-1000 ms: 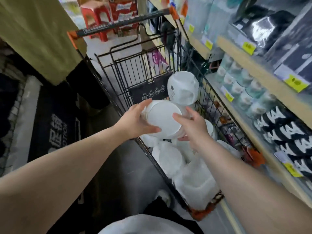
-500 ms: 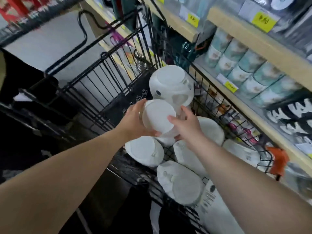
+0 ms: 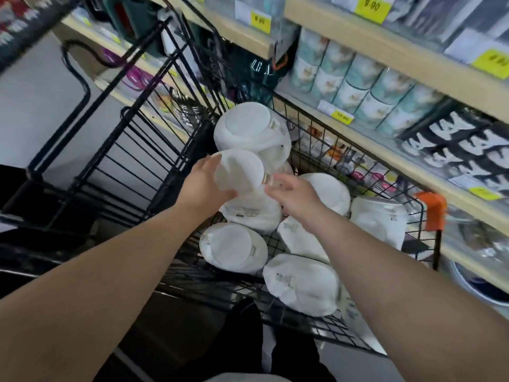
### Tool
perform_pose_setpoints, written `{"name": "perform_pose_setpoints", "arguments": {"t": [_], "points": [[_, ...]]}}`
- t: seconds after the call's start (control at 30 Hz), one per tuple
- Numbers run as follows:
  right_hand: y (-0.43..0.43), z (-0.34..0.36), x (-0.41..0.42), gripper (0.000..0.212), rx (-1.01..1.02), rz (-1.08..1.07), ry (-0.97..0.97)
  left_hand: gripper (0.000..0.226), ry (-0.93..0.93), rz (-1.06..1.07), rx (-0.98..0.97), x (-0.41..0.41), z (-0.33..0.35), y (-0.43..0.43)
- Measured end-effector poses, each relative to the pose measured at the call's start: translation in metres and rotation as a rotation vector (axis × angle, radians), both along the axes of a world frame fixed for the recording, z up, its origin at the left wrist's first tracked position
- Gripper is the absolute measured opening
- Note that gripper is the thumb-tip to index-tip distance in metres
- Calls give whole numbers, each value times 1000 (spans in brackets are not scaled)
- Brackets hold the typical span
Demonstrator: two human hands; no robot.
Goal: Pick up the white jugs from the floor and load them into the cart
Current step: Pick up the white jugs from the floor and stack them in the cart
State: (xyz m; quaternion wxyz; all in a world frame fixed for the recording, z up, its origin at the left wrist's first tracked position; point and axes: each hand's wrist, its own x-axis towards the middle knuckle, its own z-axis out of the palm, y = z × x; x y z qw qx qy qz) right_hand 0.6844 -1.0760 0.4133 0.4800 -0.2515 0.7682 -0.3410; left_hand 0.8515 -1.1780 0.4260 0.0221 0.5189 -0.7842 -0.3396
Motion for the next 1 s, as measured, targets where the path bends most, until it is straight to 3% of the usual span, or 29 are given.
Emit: {"name": "perform_pose_setpoints", "arguments": {"t": [0.2, 0.33, 0.67, 1.0], "points": [[64, 55, -32, 37, -84, -58, 144, 61, 112, -218, -137, -56, 52, 54], [153, 81, -68, 35, -151, -202, 311, 53, 238, -361, -177, -114, 87, 123], [467, 138, -155, 28, -159, -570, 536, 34, 522, -670, 107, -266, 111, 386], [726, 144, -199, 30, -52, -1096, 548, 32, 504, -1158, 255, -406, 115, 636]]}}
